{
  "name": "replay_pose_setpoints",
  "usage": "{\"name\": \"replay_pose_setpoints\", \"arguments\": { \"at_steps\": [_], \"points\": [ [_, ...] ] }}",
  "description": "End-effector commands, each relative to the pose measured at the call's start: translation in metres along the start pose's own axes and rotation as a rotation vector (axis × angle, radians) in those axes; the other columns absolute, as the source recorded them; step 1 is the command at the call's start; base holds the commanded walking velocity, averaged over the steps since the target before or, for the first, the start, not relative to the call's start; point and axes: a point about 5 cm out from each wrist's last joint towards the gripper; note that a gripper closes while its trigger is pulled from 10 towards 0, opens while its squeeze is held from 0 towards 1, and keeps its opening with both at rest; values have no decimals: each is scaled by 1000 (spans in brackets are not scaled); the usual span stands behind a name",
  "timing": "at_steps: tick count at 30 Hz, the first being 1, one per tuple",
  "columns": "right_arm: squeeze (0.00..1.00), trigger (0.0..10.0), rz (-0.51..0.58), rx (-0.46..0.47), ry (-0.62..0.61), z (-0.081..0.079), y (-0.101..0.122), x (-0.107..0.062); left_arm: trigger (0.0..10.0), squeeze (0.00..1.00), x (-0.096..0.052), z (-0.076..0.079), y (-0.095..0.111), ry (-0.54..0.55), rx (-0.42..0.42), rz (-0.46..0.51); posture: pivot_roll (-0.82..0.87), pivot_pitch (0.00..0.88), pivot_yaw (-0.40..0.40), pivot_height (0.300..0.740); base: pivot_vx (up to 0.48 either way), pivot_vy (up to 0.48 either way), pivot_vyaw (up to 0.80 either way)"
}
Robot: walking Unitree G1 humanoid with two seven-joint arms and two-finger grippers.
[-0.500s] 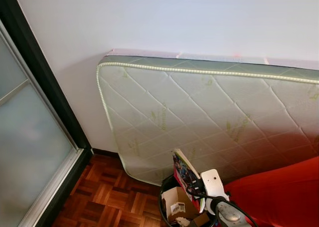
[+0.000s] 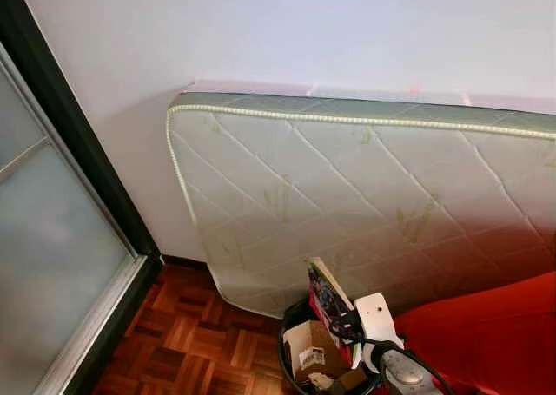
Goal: Clean up the room
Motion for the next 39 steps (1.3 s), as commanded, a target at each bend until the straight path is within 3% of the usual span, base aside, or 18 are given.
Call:
{"name": "replay_pose_setpoints", "arguments": {
  "at_steps": [1,9,39],
  "points": [
    [0,10000,19,21,-8,0,4,1,10000,0,-2,-5,-8,12,3,-36,33,166,34,740,0,0,0],
    [0,10000,17,29,-8,-1,4,1,10000,0,-2,-6,-8,12,4,-35,35,161,38,740,0,0,0],
    [0,10000,12,35,-10,0,2,1,10000,0,-3,-6,-10,10,9,-37,37,124,37,740,-268,0,0]
  ]
}}
Point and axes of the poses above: a point about 5 cm out from each wrist's last joint towards the gripper, its own x axis pointing out of the wrist towards the gripper, its own y axis along the axis of the wrist's last joint, z = x × y, and after that the axes turned 8 degrees about -x, right-handed
